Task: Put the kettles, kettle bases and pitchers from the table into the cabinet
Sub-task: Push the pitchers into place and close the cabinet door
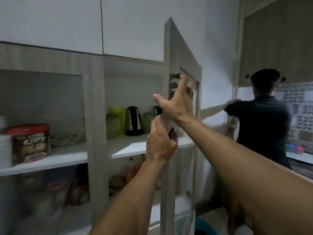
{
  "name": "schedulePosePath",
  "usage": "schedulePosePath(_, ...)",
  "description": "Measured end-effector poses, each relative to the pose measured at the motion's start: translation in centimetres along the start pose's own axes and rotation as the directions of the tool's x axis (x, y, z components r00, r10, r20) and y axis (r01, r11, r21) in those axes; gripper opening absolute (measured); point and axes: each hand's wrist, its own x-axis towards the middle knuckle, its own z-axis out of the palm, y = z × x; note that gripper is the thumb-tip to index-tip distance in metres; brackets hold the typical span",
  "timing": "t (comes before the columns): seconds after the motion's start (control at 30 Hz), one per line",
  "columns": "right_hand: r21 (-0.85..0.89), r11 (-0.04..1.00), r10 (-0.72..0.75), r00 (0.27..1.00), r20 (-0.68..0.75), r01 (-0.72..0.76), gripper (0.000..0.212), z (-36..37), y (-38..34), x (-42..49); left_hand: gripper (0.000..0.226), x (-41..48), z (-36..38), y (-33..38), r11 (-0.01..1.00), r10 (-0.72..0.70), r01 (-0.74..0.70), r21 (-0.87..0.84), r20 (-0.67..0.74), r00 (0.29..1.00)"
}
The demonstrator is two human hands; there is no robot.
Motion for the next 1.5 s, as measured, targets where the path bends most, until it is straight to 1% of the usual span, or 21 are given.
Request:
schedulePosePath(0.07, -0.024, 0.999, 0.029, 0.996, 0.087, -0.027, 0.091, 2.4, -0.5, 0.2, 0.035, 0.4, -0.7, -1.2, 0.995, -0.086, 0.088, 0.044, -0.043, 0.995)
schedulePosePath(0.17, -0.002, 0.998, 0.065, 0.973, 0.223, -0.066, 0.101, 5.8, -0.8, 0.8, 0.03, 1.0, -1.5, -3.0, 0.961, -0.256, 0.264, 0.08, -0.096, 0.962)
schedulePosePath(0.2, -0.01, 0.998, 0.062, 0.967, 0.248, -0.061, 0.102, 7.0, -0.9, 0.9, 0.03, 1.3, -1.5, -3.8, 0.95, -0.292, 0.301, 0.086, -0.103, 0.951)
schedulePosePath(0.33, -0.023, 0.997, 0.076, 0.963, 0.258, -0.073, 0.1, 10.9, -1.3, 1.4, 0.036, 2.3, -1.8, -7.3, 0.914, -0.368, 0.38, 0.142, -0.102, 0.924)
schedulePosePath(0.4, -0.029, 0.996, 0.084, 0.961, 0.265, -0.079, 0.102, 12.5, -1.4, 1.6, 0.042, 3.1, -1.9, -8.5, 0.885, -0.431, 0.441, 0.148, -0.093, 0.897)
schedulePosePath(0.47, -0.052, 0.996, 0.082, 0.963, 0.258, -0.071, 0.104, 14.1, -1.5, 2.0, 0.049, 4.3, -1.7, -10.0, 0.865, -0.466, 0.475, 0.16, -0.096, 0.88)
schedulePosePath(0.53, -0.082, 0.995, 0.078, 0.969, 0.235, -0.06, 0.105, 15.9, -1.6, 2.4, 0.049, 5.3, -1.7, -11.3, 0.857, -0.482, 0.494, 0.144, -0.109, 0.869)
schedulePosePath(0.57, -0.092, 0.994, 0.078, 0.971, 0.224, -0.059, 0.105, 16.8, -1.7, 2.5, 0.043, 5.8, -1.8, -12.0, 0.855, -0.503, 0.512, 0.081, -0.114, 0.857)
schedulePosePath(0.6, -0.102, 0.993, 0.08, 0.973, 0.214, -0.059, 0.104, 17.8, -1.7, 2.6, 0.031, 6.3, -1.9, -12.9, 0.837, -0.547, 0.543, -0.066, -0.118, 0.829)
schedulePosePath(0.63, -0.112, 0.992, 0.081, 0.976, 0.204, -0.059, 0.103, 18.8, -1.8, 2.8, 0.025, 6.8, -2.1, -13.4, 0.781, -0.608, 0.574, -0.246, -0.094, 0.788)
schedulePosePath(0.67, -0.123, 0.991, 0.081, 0.978, 0.193, -0.058, 0.103, 19.8, -1.8, 3.1, 0.032, 7.5, -2.0, -14.3, 0.693, -0.668, 0.587, -0.418, -0.066, 0.741)
schedulePosePath(0.7, -0.133, 0.989, 0.082, 0.98, 0.184, -0.058, 0.102, 20.7, -1.9, 3.3, 0.041, 8.3, -1.9, -15.3, 0.624, -0.704, 0.593, -0.508, -0.038, 0.709)
schedulePosePath(0.77, -0.153, 0.986, 0.086, 0.983, 0.165, -0.061, 0.101, 22.6, -1.8, 3.7, 0.05, 9.6, -1.9, -17.3, 0.523, -0.75, 0.599, -0.606, 0.005, 0.661)
schedulePosePath(0.83, -0.177, 0.982, 0.093, 0.986, 0.14, -0.068, 0.1, 24.5, -1.8, 4.0, 0.051, 10.6, -2.1, -18.8, 0.438, -0.768, 0.59, -0.679, 0.059, 0.638)
schedulePosePath(0.87, -0.19, 0.979, 0.096, 0.988, 0.122, -0.071, 0.099, 25.5, -1.8, 4.1, 0.051, 11.1, -2.2, -19.5, 0.418, -0.761, 0.581, -0.698, 0.08, 0.643)
schedulePosePath(0.97, -0.24, 0.967, 0.103, 0.992, 0.077, -0.082, 0.098, 27.9, -1.7, 4.8, 0.05, 12.5, -2.4, -21.7, 0.388, -0.735, 0.577, -0.718, 0.136, 0.664)
schedulePosePath(1.1, -0.27, 0.957, 0.129, 0.99, 0.065, -0.107, 0.098, 30.2, -1.7, 5.5, 0.052, 14.0, -2.4, -24.0, 0.354, -0.722, 0.584, -0.73, 0.184, 0.667)
schedulePosePath(1.27, -0.293, 0.949, 0.137, 0.989, 0.049, -0.117, 0.097, 32.0, -1.6, 6.2, 0.048, 15.3, -2.3, -25.6, 0.271, -0.727, 0.58, -0.768, 0.232, 0.646)
schedulePosePath(1.4, -0.308, 0.945, 0.127, 0.991, 0.028, -0.113, 0.097, 33.5, -1.2, 6.6, 0.049, 16.2, -2.4, -26.8, 0.205, -0.705, 0.566, -0.798, 0.281, 0.651)
schedulePosePath(1.5, -0.321, 0.941, 0.12, 0.993, 0.017, -0.109, 0.098, 34.4, -0.9, 7.0, 0.048, 17.0, -2.4, -27.7, 0.183, -0.708, 0.569, -0.801, 0.294, 0.642)
